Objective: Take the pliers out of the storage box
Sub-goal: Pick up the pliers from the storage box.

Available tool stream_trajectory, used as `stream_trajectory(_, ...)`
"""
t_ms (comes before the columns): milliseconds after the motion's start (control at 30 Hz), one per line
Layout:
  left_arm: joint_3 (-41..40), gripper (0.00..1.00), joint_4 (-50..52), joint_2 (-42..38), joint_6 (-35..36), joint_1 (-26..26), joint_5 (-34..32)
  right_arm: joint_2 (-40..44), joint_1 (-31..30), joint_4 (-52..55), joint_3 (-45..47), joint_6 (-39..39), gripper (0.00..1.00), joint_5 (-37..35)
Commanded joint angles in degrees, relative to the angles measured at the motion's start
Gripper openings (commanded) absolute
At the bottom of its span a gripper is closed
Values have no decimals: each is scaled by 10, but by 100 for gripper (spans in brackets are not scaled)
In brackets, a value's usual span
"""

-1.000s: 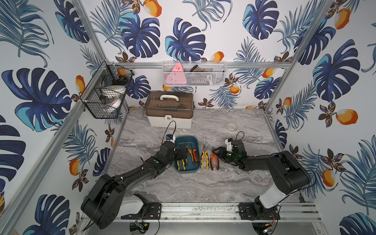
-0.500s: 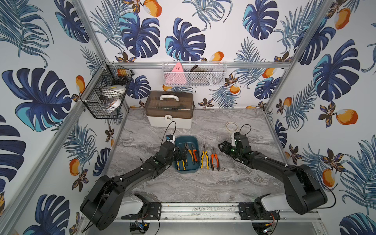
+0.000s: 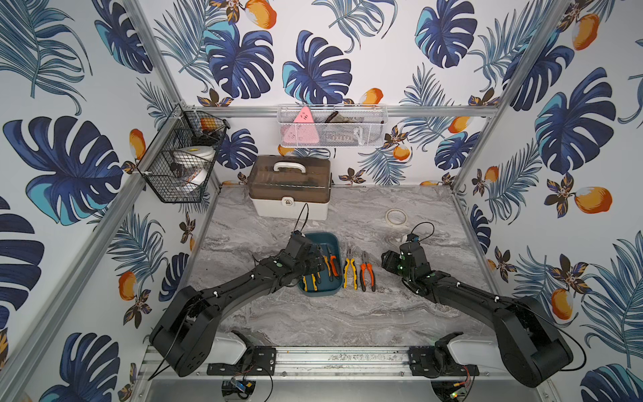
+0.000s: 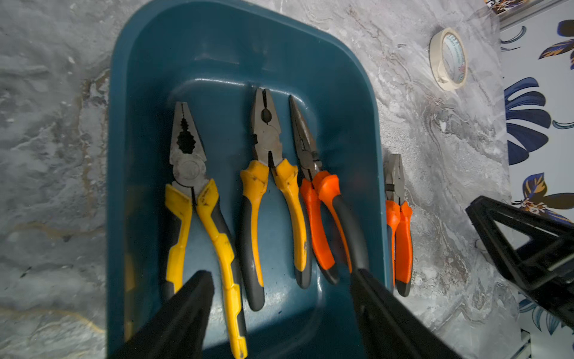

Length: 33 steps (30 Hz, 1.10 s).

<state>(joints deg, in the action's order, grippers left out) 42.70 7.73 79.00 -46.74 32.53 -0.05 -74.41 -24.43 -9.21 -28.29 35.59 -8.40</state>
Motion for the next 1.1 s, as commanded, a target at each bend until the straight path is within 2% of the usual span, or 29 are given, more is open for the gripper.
stream_trajectory(0, 2, 63, 8, 13, -2, 16, -21, 6, -2, -28, 7, 15, 65, 6)
stream_trajectory(133, 37, 46, 39, 48, 34, 37, -60, 6, -1, -30, 5, 19, 63, 17)
stream_trajectory(200, 47, 42, 35, 65, 47, 41, -66, 10, -1, -33, 7, 21, 63, 17)
stream_trajectory(400, 85, 43, 73, 122, 67, 44, -106, 7, -2, -38, 10, 25, 62, 18)
stream_trajectory(767, 99, 39, 53, 195, 82, 44, -102, -9, -2, -33, -4, 19, 62, 30)
stream_trajectory(967, 102, 33, 65, 215, 83, 44, -118, -9, -1, -37, -4, 18, 61, 28)
stream_trajectory(1067, 90, 25, 70, 190, 86, 44, -130, -12, -1, -43, -5, 17, 61, 29)
